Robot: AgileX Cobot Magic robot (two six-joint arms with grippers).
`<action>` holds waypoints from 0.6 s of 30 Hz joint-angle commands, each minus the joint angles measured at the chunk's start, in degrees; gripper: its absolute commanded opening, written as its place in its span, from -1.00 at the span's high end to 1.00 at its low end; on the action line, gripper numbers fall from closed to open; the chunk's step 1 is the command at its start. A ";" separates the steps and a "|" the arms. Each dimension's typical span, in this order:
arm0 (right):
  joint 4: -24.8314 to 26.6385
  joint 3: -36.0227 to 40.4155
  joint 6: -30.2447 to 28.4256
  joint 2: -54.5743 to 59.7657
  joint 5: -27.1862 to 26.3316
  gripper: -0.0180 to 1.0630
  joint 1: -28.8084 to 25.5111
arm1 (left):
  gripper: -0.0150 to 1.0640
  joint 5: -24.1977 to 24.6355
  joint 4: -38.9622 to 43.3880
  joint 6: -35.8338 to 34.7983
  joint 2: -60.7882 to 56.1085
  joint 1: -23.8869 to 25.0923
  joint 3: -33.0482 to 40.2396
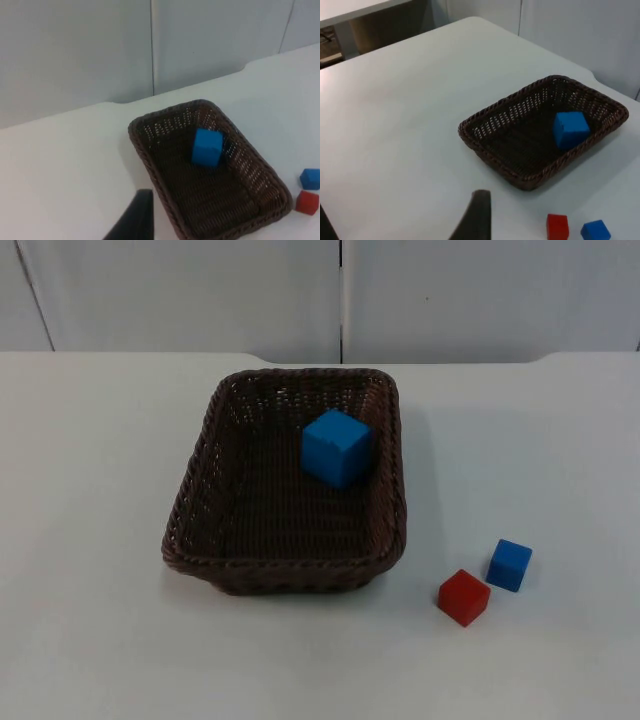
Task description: Pick up the basket with the left hand and place the largest block into the basket with the right hand.
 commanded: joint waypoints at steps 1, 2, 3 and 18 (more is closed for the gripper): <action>-0.10 1.10 0.38 -2.22 0.83 -0.52 -0.22 | -0.95 2.71 1.95 -1.89 -2.66 -0.24 0.31; -0.10 1.59 0.73 -3.38 1.31 -0.52 -0.22 | -0.95 3.57 3.29 -3.56 -3.92 -0.24 0.31; -0.10 1.85 0.73 -4.55 1.99 -0.52 -0.22 | -0.95 4.48 5.05 -5.31 -4.99 -0.24 0.31; -0.20 1.85 1.12 -16.16 11.03 -0.52 -0.22 | -0.95 9.41 11.72 -13.27 -22.28 -0.24 11.29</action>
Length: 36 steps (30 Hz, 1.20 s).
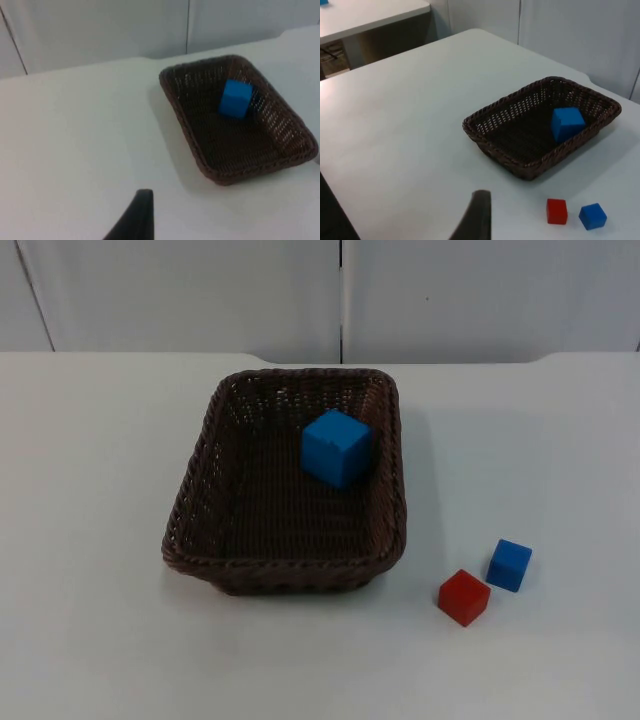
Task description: Pick up the basket with the left hand and place the largest block into the basket with the right hand.
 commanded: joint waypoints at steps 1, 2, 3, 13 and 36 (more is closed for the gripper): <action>-0.20 0.17 0.05 -1.89 1.86 -0.52 -0.22 | -0.95 0.21 0.53 -0.60 -3.42 -0.24 2.14; -0.20 0.17 0.05 -2.75 2.54 -0.52 -0.22 | -0.95 0.61 1.01 -0.60 -4.81 -0.24 2.51; -0.20 0.17 0.28 -3.43 3.22 -0.52 -0.22 | -0.95 1.25 1.76 -0.75 -6.41 -0.24 2.56; -0.20 0.17 1.46 -7.86 8.64 -0.52 -0.22 | -0.95 5.83 10.53 -9.89 -8.53 -0.13 2.88; -0.30 3.61 1.99 -10.00 15.64 -0.52 -0.22 | -0.95 7.88 10.63 -9.35 -8.53 -0.13 4.24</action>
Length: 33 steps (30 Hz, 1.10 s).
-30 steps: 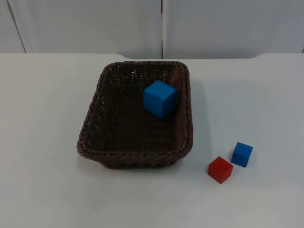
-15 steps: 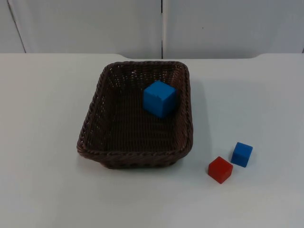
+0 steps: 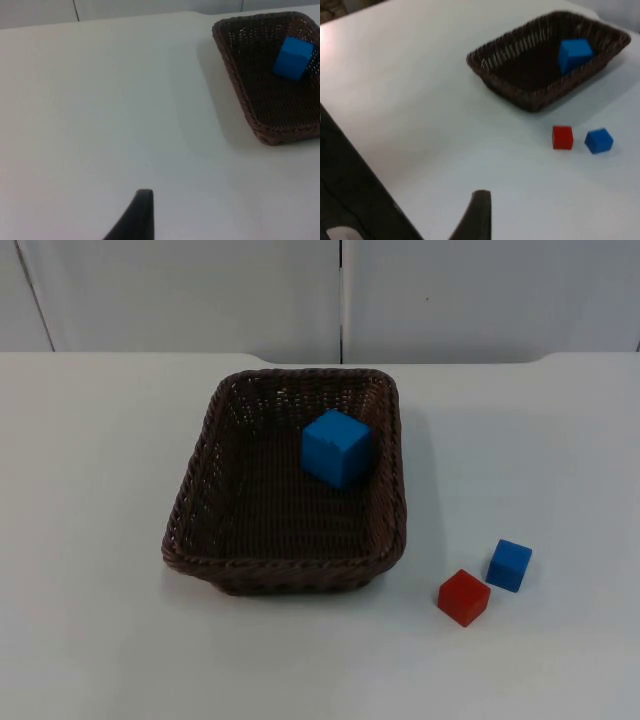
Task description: Pick up the basket with the left hand and place the largest block into the basket with the right hand.
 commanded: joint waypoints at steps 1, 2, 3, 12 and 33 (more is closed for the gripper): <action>-0.04 0.49 0.08 -0.19 0.53 -0.52 -0.22 | -0.95 0.04 0.28 -0.36 -0.26 -0.13 0.27; -0.04 0.49 0.08 -0.19 0.53 -0.52 -0.22 | -0.95 0.04 0.28 -0.36 -0.26 -0.13 0.27; -0.04 0.49 0.08 -0.19 0.53 -0.52 -0.22 | -0.95 0.04 0.28 -0.36 -0.26 -0.13 0.27; -0.04 0.49 0.08 -0.19 0.53 -0.52 -0.22 | -0.95 0.04 0.28 -0.36 -0.26 -0.13 0.27; -0.03 0.49 0.08 -0.19 0.53 -0.99 -0.22 | -0.95 0.04 0.28 0.31 -0.26 -0.13 0.27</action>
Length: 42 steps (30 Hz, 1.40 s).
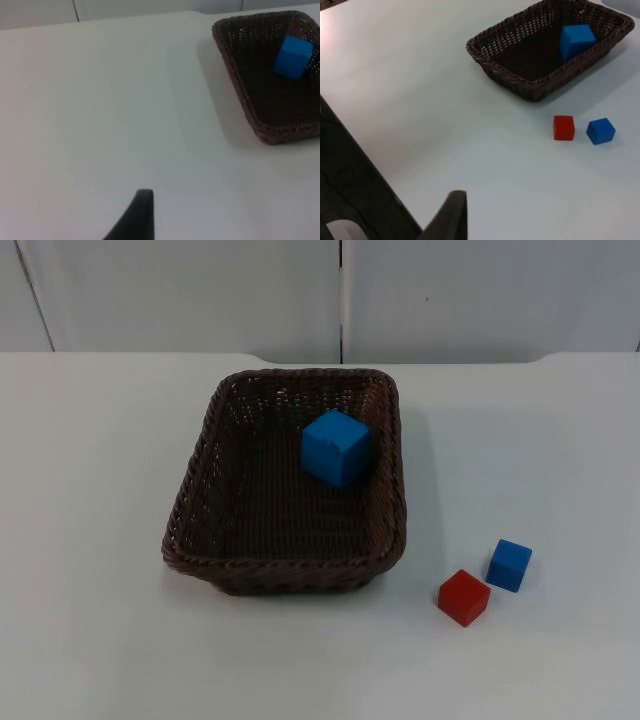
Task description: Pick up the basket with the left hand and place the largest block into the basket with the right hand.
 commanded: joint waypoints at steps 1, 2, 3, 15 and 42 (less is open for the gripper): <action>-0.03 0.05 -0.02 -0.19 -0.17 -0.99 -0.22 | -0.95 0.04 0.28 0.31 -0.26 -0.13 0.27; -0.03 0.05 -0.02 -0.19 -0.17 -0.99 -0.22 | -0.95 0.04 0.28 0.31 -0.26 -0.13 0.27; -0.03 0.05 -0.02 -0.19 -0.17 -0.99 -0.22 | -0.95 0.04 0.28 0.31 -0.26 -0.13 0.27; -0.03 0.05 -0.02 -0.19 -0.17 -0.99 -0.22 | -0.95 0.04 0.28 0.31 -0.26 -0.13 0.27; 0.06 0.05 -0.02 -0.19 -0.39 -0.99 -0.36 | -0.95 0.04 0.28 0.31 -0.26 -0.13 0.27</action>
